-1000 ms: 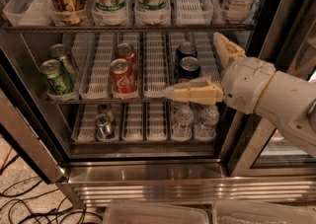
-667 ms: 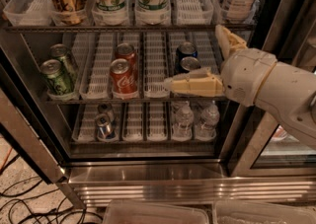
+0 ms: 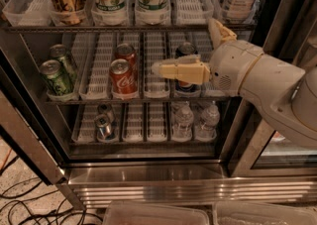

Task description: Pick 7up can from top shelf of fridge

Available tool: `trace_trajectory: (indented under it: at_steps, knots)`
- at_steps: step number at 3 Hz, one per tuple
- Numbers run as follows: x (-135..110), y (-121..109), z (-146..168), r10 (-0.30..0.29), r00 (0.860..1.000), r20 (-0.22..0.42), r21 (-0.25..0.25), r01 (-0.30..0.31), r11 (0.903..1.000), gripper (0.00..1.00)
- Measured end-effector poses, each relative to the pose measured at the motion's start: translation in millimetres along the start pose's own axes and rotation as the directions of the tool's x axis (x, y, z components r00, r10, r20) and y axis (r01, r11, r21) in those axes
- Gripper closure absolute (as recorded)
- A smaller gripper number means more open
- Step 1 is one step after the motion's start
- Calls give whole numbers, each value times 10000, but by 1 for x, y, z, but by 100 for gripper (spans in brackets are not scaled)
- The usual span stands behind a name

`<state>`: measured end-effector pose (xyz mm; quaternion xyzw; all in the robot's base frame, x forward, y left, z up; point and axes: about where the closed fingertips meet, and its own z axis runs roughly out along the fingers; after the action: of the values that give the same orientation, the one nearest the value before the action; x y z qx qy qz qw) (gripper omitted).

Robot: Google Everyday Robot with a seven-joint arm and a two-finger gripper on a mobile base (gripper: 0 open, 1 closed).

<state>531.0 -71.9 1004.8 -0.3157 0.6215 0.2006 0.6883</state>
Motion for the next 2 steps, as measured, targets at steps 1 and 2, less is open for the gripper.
trace_trajectory:
  at_steps: [1,2]
  knots:
    - [-14,9,14,446,9971,613,199,-459,9987,0]
    - [-14,9,14,446,9971,610,199,-459,9987,0]
